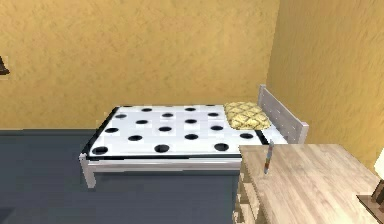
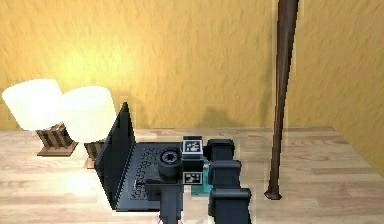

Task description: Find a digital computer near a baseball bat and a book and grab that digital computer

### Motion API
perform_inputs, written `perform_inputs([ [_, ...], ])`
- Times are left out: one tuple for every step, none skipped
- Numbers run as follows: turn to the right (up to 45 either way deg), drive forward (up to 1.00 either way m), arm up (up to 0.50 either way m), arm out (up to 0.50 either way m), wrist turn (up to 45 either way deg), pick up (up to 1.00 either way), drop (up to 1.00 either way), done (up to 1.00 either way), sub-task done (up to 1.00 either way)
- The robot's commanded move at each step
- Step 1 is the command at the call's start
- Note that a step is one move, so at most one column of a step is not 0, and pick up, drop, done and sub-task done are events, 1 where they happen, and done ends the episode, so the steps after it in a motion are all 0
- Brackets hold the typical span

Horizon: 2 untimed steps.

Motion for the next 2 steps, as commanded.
perform_inputs([
  [0.0,0.0,0.0,0.0,45.0,0.0,0.0,0.0,0.0],
  [0.0,0.0,0.0,0.0,45.0,0.0,0.0,0.0,0.0],
])
